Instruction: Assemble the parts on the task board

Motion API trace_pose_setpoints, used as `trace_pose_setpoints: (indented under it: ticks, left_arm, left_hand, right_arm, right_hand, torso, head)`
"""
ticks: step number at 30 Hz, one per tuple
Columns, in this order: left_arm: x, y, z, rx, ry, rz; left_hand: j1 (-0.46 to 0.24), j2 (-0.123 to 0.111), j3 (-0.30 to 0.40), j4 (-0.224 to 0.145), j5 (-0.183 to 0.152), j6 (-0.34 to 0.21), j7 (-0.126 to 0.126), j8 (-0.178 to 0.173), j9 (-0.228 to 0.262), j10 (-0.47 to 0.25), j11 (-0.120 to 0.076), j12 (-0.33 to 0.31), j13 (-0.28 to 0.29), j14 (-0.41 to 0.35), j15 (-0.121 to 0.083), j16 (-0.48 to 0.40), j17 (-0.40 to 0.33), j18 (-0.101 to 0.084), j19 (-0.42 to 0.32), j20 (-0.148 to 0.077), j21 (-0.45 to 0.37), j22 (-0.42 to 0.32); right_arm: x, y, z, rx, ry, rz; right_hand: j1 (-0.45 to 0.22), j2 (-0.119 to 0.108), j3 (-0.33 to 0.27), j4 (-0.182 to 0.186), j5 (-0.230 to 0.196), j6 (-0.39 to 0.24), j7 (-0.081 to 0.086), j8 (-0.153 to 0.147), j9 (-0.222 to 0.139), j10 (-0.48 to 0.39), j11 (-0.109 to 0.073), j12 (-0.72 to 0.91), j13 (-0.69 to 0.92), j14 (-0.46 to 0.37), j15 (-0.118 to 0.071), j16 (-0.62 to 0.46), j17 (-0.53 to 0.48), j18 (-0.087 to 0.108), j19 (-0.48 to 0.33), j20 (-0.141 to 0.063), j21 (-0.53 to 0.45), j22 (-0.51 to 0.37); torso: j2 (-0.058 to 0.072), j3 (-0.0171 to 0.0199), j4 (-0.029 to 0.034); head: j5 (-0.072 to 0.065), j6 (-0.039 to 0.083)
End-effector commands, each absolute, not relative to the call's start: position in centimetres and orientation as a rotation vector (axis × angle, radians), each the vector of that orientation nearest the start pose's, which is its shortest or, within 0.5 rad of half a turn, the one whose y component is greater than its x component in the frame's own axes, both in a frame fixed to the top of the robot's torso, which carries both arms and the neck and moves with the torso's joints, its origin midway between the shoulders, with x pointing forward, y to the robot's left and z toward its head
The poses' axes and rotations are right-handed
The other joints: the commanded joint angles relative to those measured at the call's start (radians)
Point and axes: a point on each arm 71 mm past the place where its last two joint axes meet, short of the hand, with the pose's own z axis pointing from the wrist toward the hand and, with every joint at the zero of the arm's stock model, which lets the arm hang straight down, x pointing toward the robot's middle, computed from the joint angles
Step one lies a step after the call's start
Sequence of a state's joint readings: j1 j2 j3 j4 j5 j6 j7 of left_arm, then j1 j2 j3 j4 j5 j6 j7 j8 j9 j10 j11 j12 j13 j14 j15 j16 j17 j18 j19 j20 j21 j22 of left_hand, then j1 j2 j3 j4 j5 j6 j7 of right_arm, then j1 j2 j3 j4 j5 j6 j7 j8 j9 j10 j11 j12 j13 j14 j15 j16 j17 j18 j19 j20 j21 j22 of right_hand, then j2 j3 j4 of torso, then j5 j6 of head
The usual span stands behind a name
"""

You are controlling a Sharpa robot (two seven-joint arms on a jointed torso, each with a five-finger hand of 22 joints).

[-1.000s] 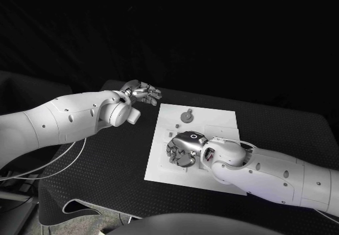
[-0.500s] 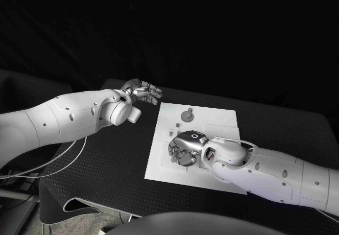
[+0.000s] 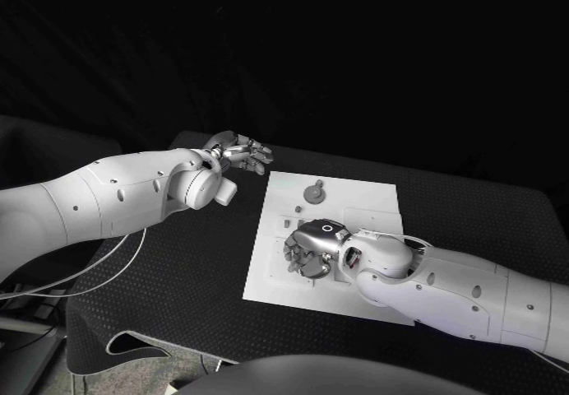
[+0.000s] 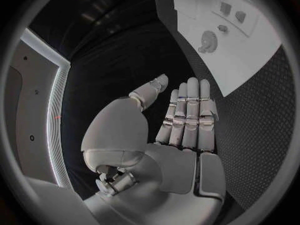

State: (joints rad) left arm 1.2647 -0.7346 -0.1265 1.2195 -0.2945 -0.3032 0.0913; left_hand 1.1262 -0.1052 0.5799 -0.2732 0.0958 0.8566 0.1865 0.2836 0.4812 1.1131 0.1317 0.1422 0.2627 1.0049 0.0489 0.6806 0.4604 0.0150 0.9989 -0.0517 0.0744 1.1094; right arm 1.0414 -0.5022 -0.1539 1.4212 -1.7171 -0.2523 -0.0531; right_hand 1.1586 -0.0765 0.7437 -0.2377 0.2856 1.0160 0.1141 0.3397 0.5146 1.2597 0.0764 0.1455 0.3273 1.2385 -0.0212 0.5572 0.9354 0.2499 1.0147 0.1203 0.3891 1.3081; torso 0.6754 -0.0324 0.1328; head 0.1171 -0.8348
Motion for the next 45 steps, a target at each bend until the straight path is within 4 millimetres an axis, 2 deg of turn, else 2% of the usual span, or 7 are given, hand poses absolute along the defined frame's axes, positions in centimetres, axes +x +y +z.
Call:
trace_pose_setpoints:
  ticks: [1, 15, 45]
  left_arm:
    - [54.17, 24.68, -20.52, -0.96, 1.679, -1.077]
    - [54.17, 24.61, -20.53, -0.96, 1.68, -1.078]
    - [54.14, 24.71, -20.56, -0.962, 1.685, -1.076]
  left_hand:
    - [-0.01, 0.002, -0.005, 0.0, 0.001, -0.009, 0.001, 0.005, -0.001, -0.006, 0.0, 0.005, -0.001, 0.004, 0.003, -0.007, 0.002, -0.003, -0.001, 0.004, -0.006, -0.002]
    - [-0.01, 0.002, -0.005, 0.0, 0.001, -0.009, 0.001, 0.006, -0.001, -0.006, 0.0, 0.005, -0.001, 0.004, 0.003, -0.008, 0.003, -0.003, -0.002, 0.004, -0.006, -0.002]
    - [-0.01, 0.002, -0.005, -0.001, 0.001, -0.01, 0.001, 0.007, -0.002, -0.007, 0.0, 0.006, -0.002, 0.004, 0.003, -0.01, 0.007, -0.003, -0.002, 0.004, -0.006, -0.002]
  right_arm:
    - [41.52, -4.65, -29.47, -0.649, 1.77, 0.828]
    - [41.22, -4.58, -30.12, -0.678, 1.789, 0.816]
    - [40.77, -4.18, -29.73, -0.664, 1.749, 0.845]
  right_hand:
    - [-0.002, 0.011, 0.002, -0.002, 0.002, 0.005, 0.0, 0.003, 0.001, 0.006, -0.003, 0.003, 0.002, 0.001, -0.005, 0.006, 0.001, 0.012, 0.008, -0.001, 0.004, 0.023]
    - [-0.003, 0.011, 0.002, -0.004, 0.002, 0.005, 0.0, 0.003, 0.001, 0.006, -0.003, 0.003, 0.002, 0.0, -0.004, 0.006, 0.001, 0.012, 0.008, -0.001, 0.005, 0.023]
    - [-0.005, 0.013, 0.004, -0.009, 0.002, 0.007, -0.001, 0.003, 0.001, 0.008, -0.003, 0.002, 0.004, 0.0, -0.005, 0.009, 0.001, 0.012, 0.008, -0.002, 0.008, 0.024]
  torso:
    - [0.0, 0.0002, 0.0002]
    - [0.0, 0.0003, -0.0002]
    - [0.0, -0.0001, 0.0001]
  head:
    - [0.0, -0.001]
    - [0.0, -0.003]
    - [0.003, -0.007]
